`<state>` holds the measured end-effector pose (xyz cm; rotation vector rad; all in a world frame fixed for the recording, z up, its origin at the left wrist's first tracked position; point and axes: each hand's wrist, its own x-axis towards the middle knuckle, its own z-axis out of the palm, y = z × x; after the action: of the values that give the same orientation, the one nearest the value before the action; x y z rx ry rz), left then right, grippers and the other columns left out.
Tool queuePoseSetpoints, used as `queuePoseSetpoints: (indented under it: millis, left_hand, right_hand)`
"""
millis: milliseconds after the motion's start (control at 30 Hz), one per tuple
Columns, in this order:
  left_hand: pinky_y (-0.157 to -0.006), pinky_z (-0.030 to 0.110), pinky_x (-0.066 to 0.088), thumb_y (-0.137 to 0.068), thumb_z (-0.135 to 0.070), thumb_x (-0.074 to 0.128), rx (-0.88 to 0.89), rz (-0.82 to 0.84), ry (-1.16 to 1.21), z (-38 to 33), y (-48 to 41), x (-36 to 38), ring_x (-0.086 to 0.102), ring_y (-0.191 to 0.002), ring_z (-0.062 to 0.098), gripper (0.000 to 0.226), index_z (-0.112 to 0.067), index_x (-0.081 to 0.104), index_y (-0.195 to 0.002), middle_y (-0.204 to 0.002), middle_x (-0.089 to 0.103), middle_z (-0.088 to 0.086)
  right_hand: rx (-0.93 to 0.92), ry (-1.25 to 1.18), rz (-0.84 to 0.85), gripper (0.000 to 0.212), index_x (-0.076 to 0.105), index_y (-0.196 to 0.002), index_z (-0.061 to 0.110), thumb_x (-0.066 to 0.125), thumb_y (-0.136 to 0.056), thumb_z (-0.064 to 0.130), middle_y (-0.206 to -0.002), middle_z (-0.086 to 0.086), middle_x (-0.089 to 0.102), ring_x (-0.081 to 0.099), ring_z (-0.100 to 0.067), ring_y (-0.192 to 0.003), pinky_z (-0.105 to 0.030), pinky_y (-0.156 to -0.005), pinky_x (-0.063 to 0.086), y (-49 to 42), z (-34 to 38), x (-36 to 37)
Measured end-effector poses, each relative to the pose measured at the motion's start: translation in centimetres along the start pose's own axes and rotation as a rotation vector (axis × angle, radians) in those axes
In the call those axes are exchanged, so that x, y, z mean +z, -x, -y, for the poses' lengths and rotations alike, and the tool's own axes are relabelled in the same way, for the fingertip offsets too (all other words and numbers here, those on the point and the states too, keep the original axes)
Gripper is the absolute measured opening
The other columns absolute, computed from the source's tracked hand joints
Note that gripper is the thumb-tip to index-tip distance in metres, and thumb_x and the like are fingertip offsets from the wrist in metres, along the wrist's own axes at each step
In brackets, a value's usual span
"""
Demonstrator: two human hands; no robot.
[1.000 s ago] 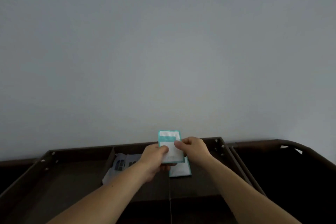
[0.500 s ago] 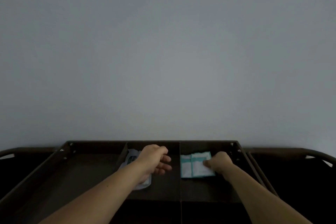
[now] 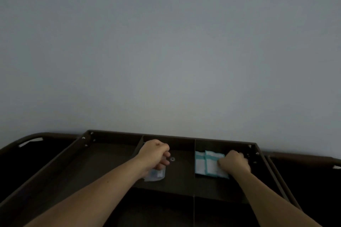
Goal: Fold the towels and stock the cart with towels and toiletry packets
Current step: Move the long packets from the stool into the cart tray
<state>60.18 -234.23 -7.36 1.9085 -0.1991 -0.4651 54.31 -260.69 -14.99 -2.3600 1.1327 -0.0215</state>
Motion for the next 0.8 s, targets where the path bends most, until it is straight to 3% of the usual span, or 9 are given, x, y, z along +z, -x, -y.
queuePoseSetpoints:
  millis: [133, 267, 367, 400, 533, 600, 667, 700, 800]
  left_hand:
    - [-0.053, 0.025, 0.047, -0.093, -0.02, 0.056, 0.032, -0.048, -0.133, 0.2, 1.1, -1.8, 0.065, -0.073, 0.014, 0.013, -0.012, 0.067, -0.094, -0.086, 0.067, 0.005]
    - [-0.06, 0.03, 0.049, -0.09, -0.023, 0.059, 0.068, -0.092, -0.193, 0.6, 2.4, -4.6, 0.064, -0.079, 0.017, 0.015, -0.011, 0.068, -0.093, -0.093, 0.07, 0.011]
    - [-0.069, 0.028, 0.049, -0.089, -0.029, 0.062, 0.155, -0.15, -0.324, 1.5, 3.7, -7.9, 0.062, -0.086, 0.013, 0.015, -0.015, 0.067, -0.093, -0.095, 0.068, 0.001]
    - [-0.077, 0.029, 0.049, -0.089, -0.033, 0.062, 0.172, -0.164, -0.392, 2.0, 4.4, -9.4, 0.063, -0.093, 0.014, 0.018, -0.017, 0.066, -0.098, -0.1, 0.066, -0.002]
    - [-0.101, 0.034, 0.044, -0.093, -0.045, 0.056, 0.148, -0.217, -0.644, 5.3, 8.0, -16.8, 0.052, -0.126, 0.023, 0.055, -0.017, 0.051, -0.14, -0.14, 0.053, 0.003]
    - [-0.107, 0.037, 0.042, -0.093, -0.047, 0.055, 0.131, -0.265, -0.694, 7.5, 10.4, -21.5, 0.045, -0.133, 0.025, 0.061, -0.017, 0.046, -0.145, -0.147, 0.046, 0.005]
    - [-0.108, 0.041, 0.042, -0.092, -0.047, 0.056, 0.115, -0.298, -0.724, 9.9, 13.2, -26.7, 0.044, -0.132, 0.026, 0.059, -0.018, 0.05, -0.143, -0.146, 0.045, 0.005]
    - [-0.109, 0.044, 0.041, -0.092, -0.047, 0.055, 0.101, -0.315, -0.739, 11.3, 14.7, -29.3, 0.043, -0.133, 0.026, 0.057, -0.018, 0.051, -0.142, -0.147, 0.045, 0.006]
    - [-0.12, 0.05, 0.024, -0.096, -0.046, 0.051, 0.028, -0.384, -0.743, 15.3, 18.9, -36.7, 0.014, -0.15, 0.027, 0.065, -0.019, 0.035, -0.153, -0.162, 0.023, 0.004]
  right_hand:
    - [-0.098, 0.046, -0.084, 0.057, 0.052, -0.132, 0.015, 0.055, -0.085, 0.046, -0.138, -0.013, 0.046, 0.041, -0.035, -0.128, -0.048, -0.103, 0.036, 2.2, 2.5, -0.4]
    - [-0.277, 0.064, -0.021, 0.046, 0.061, -0.117, 0.018, 0.056, -0.084, 0.05, -0.128, -0.009, 0.055, 0.049, -0.032, -0.119, -0.049, -0.101, 0.042, 5.8, 6.5, -0.2]
    - [-0.41, 0.121, 0.009, 0.053, 0.061, -0.121, 0.021, 0.054, -0.085, 0.059, -0.129, -0.007, 0.054, 0.049, -0.031, -0.122, -0.049, -0.102, 0.043, 9.7, 10.5, 0.2]
    - [-0.456, 0.138, 0.021, 0.052, 0.061, -0.12, 0.022, 0.054, -0.086, 0.061, -0.128, -0.006, 0.054, 0.05, -0.031, -0.121, -0.048, -0.102, 0.043, 11.3, 12.0, 0.5]
    - [-0.615, 0.098, 0.085, 0.035, 0.055, -0.084, 0.026, 0.055, -0.086, 0.061, -0.104, -0.004, 0.06, 0.059, -0.029, -0.107, -0.047, -0.094, 0.05, 18.0, 18.1, 3.1]
    - [-0.677, 0.095, 0.101, 0.038, 0.061, -0.097, 0.028, 0.056, -0.085, 0.064, -0.117, -0.004, 0.062, 0.056, -0.028, -0.118, -0.049, -0.1, 0.047, 21.8, 21.4, 5.2]
    - [-0.724, 0.118, 0.129, 0.062, 0.058, -0.131, 0.025, 0.057, -0.085, 0.066, -0.139, 0.0, 0.054, 0.047, -0.025, -0.132, -0.05, -0.107, 0.041, 26.0, 24.8, 7.7]
    - [-0.75, 0.134, 0.142, 0.069, 0.054, -0.139, 0.024, 0.056, -0.085, 0.068, -0.144, 0.0, 0.05, 0.043, -0.024, -0.136, -0.051, -0.109, 0.038, 28.2, 26.5, 8.9]
    - [-0.86, 0.19, 0.176, 0.072, 0.049, -0.143, 0.024, 0.052, -0.087, 0.069, -0.151, 0.0, 0.041, 0.036, -0.025, -0.141, -0.053, -0.113, 0.033, 34.0, 31.3, 12.8]
